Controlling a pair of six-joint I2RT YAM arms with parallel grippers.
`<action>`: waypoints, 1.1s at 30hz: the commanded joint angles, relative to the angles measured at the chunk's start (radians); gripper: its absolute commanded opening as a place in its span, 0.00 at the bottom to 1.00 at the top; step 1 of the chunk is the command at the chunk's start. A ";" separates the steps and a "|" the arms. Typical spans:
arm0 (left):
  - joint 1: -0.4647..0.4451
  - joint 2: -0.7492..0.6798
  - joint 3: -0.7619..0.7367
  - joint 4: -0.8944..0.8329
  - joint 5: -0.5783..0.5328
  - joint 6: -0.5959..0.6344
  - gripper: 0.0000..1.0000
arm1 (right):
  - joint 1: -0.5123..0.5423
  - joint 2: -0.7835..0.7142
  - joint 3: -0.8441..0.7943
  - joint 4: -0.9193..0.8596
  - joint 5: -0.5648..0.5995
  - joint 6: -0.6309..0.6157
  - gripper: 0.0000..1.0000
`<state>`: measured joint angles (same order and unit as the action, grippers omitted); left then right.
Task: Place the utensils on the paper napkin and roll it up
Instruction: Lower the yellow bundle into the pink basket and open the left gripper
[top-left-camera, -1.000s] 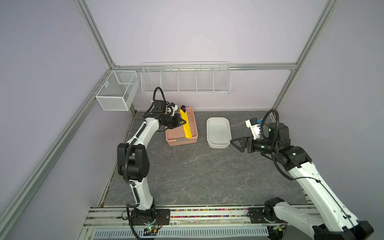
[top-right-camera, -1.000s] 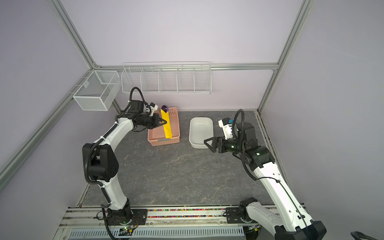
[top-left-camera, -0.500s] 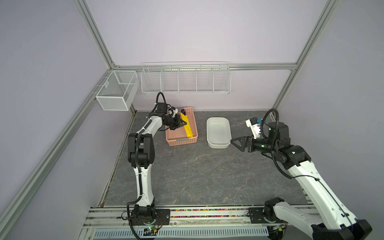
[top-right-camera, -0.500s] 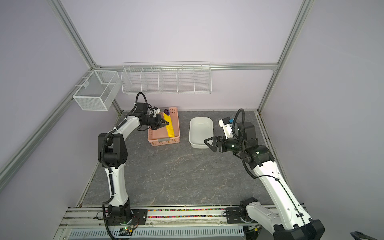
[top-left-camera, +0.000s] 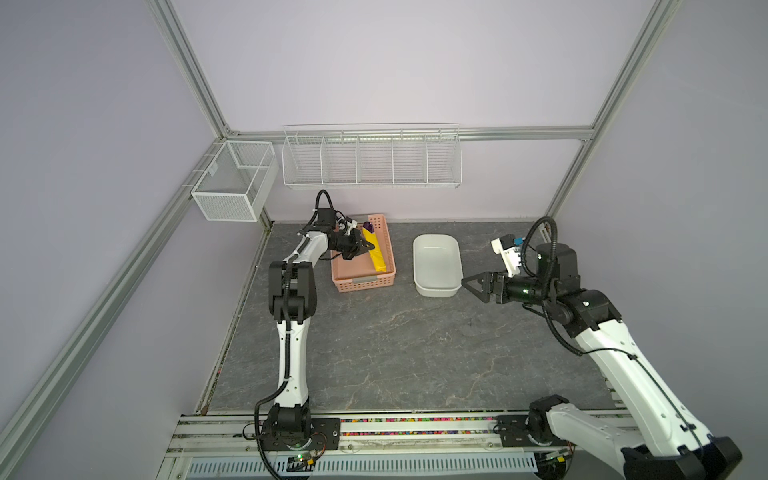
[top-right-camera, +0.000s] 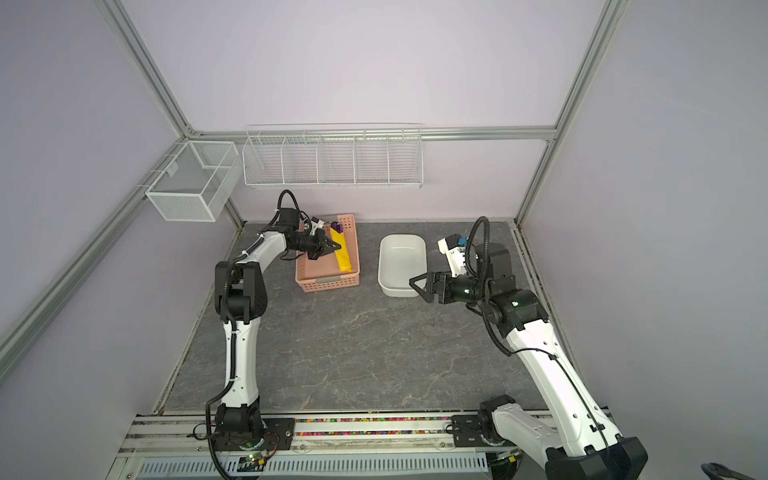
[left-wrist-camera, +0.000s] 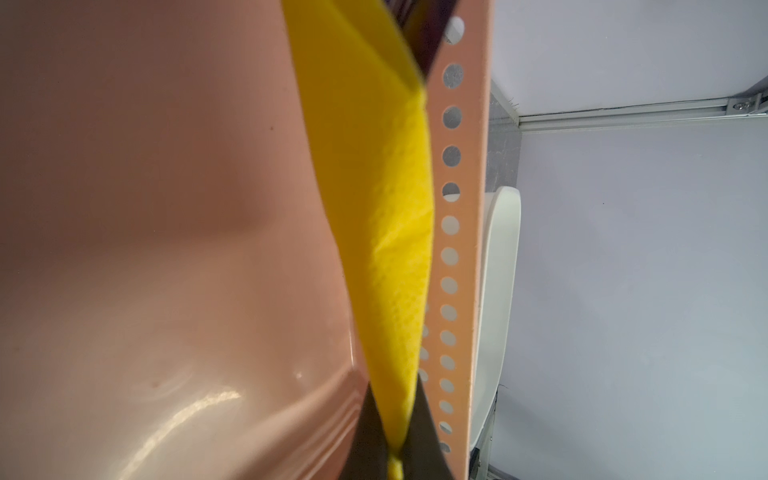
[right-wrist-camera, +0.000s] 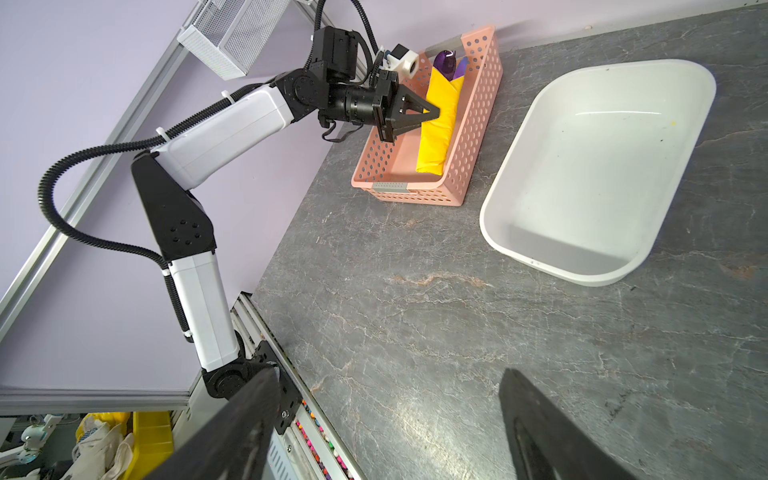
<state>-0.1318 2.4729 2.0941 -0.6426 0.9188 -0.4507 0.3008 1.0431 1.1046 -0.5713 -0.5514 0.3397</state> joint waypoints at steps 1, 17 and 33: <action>0.002 0.043 0.082 -0.069 0.049 0.045 0.00 | -0.007 0.009 -0.012 0.016 -0.026 -0.014 0.86; -0.008 0.195 0.286 -0.272 0.017 0.196 0.00 | -0.014 0.017 -0.015 0.018 -0.031 -0.016 0.86; -0.019 0.267 0.349 -0.278 0.012 0.178 0.00 | -0.022 0.018 -0.013 0.010 -0.035 -0.020 0.85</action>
<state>-0.1452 2.7018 2.4039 -0.8936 0.9173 -0.2974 0.2855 1.0534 1.1038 -0.5713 -0.5697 0.3393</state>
